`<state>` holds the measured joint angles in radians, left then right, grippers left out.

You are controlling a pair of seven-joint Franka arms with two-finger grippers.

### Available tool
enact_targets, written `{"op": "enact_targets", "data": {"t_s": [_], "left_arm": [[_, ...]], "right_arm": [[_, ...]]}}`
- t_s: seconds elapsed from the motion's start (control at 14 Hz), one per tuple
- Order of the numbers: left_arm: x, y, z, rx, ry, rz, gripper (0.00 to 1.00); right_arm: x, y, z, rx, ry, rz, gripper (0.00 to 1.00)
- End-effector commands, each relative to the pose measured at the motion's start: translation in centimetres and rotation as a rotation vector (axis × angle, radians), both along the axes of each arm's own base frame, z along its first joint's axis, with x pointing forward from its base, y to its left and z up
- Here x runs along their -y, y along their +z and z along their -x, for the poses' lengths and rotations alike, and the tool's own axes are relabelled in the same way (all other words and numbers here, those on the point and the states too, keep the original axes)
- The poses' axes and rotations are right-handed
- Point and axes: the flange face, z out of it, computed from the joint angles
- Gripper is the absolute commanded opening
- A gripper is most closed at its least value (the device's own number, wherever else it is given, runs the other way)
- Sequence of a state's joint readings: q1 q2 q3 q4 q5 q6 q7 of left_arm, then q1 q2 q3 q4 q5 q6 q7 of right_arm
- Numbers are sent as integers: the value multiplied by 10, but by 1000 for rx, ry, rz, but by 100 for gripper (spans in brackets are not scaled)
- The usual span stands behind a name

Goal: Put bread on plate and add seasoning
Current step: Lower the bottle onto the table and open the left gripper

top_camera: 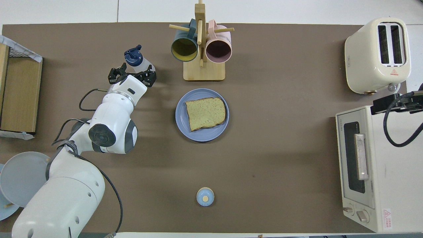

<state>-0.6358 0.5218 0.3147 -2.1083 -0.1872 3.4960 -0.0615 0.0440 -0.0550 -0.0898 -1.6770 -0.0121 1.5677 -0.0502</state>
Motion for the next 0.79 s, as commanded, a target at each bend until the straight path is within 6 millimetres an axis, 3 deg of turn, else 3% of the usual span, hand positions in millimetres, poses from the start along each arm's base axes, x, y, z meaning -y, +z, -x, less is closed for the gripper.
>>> {"op": "enact_targets", "data": {"t_s": [0.0, 0.5, 0.72], "left_arm": [[-7, 4, 6, 2, -5, -7, 100], [-11, 41, 57, -62, -11, 53, 100], [3, 80, 73, -178, -35, 100, 100]], "right_arm": [[4, 1, 3, 1, 19, -2, 100], [5, 1, 3, 1, 17, -2, 100], [5, 1, 3, -1, 17, -2, 100]]}}
